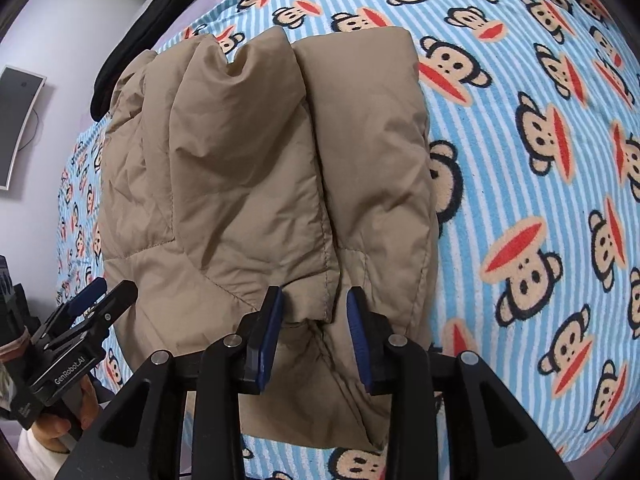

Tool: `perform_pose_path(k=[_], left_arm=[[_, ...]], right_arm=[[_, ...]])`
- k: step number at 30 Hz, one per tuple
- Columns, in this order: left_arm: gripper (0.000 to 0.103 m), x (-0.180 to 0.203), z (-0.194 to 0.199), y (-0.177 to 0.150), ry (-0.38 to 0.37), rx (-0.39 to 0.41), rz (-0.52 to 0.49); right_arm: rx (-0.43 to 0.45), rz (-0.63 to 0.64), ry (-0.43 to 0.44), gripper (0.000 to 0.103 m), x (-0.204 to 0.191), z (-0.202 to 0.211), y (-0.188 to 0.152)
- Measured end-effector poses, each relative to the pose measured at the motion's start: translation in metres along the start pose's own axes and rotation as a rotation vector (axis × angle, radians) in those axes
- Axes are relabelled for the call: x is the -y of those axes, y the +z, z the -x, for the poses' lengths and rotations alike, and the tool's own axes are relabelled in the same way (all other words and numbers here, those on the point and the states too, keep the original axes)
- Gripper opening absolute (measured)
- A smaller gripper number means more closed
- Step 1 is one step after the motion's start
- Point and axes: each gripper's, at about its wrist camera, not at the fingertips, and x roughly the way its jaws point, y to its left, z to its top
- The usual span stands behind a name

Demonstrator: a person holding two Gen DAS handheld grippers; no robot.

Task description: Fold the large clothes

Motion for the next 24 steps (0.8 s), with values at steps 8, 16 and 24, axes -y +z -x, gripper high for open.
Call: perform_pose_path(k=[8, 16, 24], left_arm=[[0.086, -0.002, -0.002, -0.008, -0.020, -0.011, -0.019], [0.098, -0.002, -0.024, -0.019, -0.013, -0.032, 0.013], [0.098, 0.007, -0.019, -0.020, 0.047, -0.033, 0.013]], right_arm=[[-0.019, -0.005, -0.049, 0.042, -0.009, 0.004, -0.023], [-0.065, -0.023, -0.069, 0.042, -0.004, -0.025, -0.026], [-0.080, -0.018, -0.038, 0.043, -0.001, -0.036, -0.023]])
